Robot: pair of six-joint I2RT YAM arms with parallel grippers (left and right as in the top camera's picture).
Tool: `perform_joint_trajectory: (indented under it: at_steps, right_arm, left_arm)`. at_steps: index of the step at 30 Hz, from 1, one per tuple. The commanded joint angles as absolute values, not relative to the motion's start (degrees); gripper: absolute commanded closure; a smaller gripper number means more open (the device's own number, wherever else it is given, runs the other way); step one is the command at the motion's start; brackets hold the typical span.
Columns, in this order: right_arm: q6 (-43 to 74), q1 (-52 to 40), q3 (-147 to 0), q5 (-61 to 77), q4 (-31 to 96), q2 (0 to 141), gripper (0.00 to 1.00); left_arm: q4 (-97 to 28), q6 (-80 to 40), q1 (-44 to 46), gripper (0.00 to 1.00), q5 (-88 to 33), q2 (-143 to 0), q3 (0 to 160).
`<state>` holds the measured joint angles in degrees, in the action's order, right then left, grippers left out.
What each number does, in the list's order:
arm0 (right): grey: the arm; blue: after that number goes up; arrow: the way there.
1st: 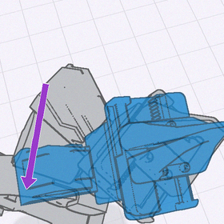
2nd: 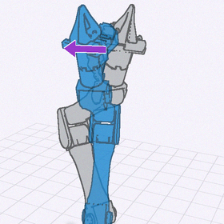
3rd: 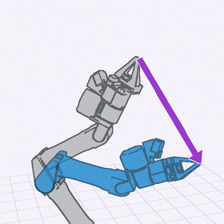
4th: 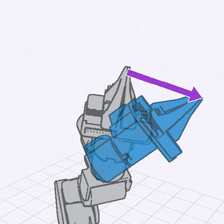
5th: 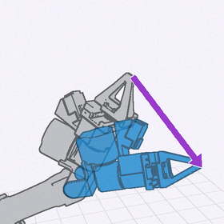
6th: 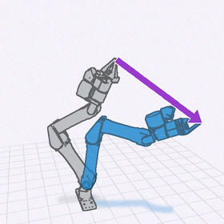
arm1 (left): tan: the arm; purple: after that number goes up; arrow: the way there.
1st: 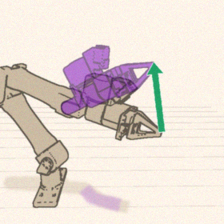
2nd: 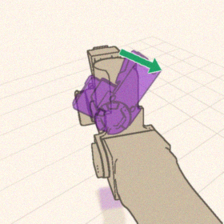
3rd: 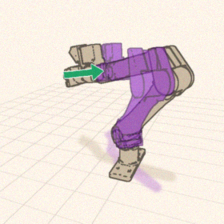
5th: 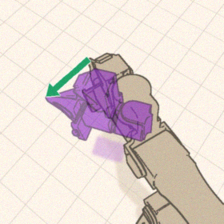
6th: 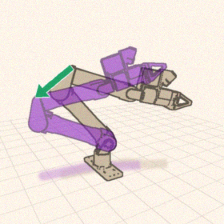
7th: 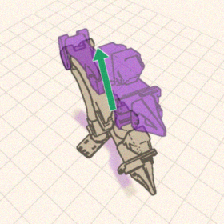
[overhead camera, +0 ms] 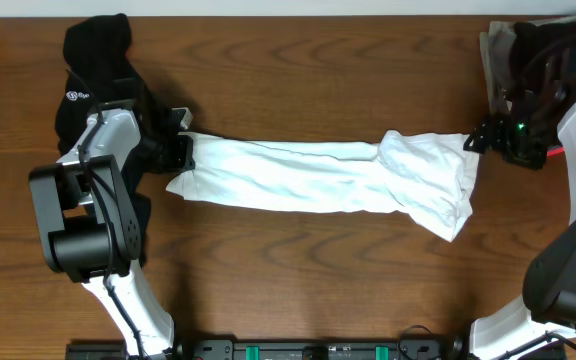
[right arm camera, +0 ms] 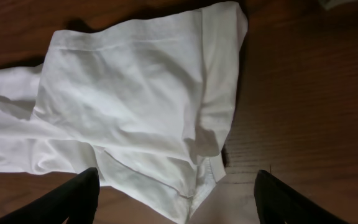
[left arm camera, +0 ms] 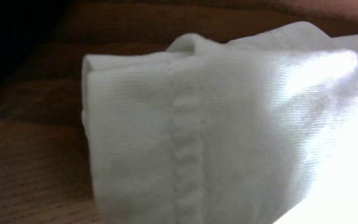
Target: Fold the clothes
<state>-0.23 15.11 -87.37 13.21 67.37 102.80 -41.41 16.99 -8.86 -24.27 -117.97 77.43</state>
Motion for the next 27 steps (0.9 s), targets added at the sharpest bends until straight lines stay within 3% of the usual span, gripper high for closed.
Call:
perform_joint_trajectory:
  at_steps: [1,17,27]
  right_arm:
    - [0.19,14.81,-88.18,13.98,67.26,101.91,0.22]
    - [0.40,13.87,-88.18,13.96,66.19,101.93,0.23]
    - [0.38,12.36,-88.18,13.96,66.00,101.93,0.23]
  left_arm:
    - [-41.08,13.69,-9.76,0.94,-24.01,-118.98,76.62]
    - [-41.47,10.61,-17.72,0.94,-22.94,-103.33,76.62]
    - [-42.37,12.38,-10.17,0.94,-23.49,-99.92,76.62]
